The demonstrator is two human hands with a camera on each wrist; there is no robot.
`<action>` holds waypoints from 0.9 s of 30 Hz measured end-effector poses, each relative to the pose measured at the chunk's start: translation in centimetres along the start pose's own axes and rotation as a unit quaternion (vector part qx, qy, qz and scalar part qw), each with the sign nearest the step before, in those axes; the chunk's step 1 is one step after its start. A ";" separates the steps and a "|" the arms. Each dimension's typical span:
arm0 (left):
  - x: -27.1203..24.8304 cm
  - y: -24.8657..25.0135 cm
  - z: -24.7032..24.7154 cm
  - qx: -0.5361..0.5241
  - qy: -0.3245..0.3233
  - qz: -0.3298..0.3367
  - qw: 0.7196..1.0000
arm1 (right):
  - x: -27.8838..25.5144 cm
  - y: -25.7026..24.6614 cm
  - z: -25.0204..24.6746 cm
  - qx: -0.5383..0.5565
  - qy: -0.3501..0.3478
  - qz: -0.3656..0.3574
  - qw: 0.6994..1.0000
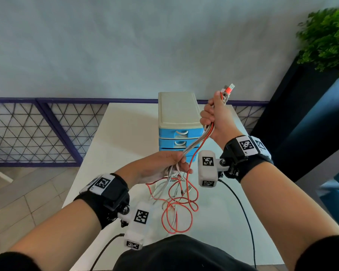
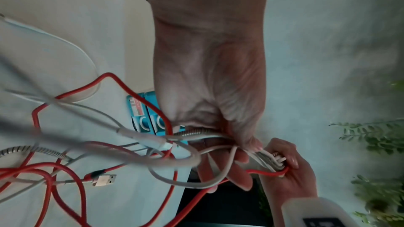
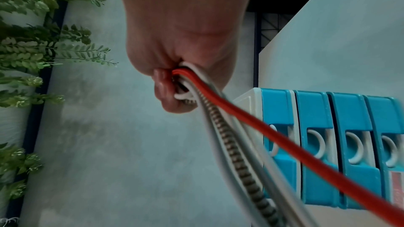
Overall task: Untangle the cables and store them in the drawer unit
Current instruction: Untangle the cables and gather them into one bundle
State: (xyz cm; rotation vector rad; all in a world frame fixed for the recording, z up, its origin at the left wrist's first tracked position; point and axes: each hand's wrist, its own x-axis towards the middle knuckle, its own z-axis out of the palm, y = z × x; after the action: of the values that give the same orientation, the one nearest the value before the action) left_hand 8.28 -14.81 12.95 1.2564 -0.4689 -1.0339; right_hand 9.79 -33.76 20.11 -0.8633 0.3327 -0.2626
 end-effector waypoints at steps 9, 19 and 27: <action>0.6 -0.1 0.1 0.024 0.014 -0.024 0.999 | 0.0 -0.3 -0.3 0.008 0.017 -0.017 1.000; -0.1 -0.4 0.6 0.136 -0.075 -0.032 0.987 | 0.6 0.0 -0.4 0.023 0.022 -0.024 0.999; -0.1 -0.8 -0.7 0.205 0.042 0.024 0.978 | 0.7 0.1 -1.3 -0.016 0.021 -0.015 1.000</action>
State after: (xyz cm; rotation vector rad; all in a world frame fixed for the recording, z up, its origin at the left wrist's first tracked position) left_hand 8.53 -14.33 12.01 1.6385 -0.6675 -0.8633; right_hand 9.89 -34.89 19.14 -0.8963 0.3648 -0.3038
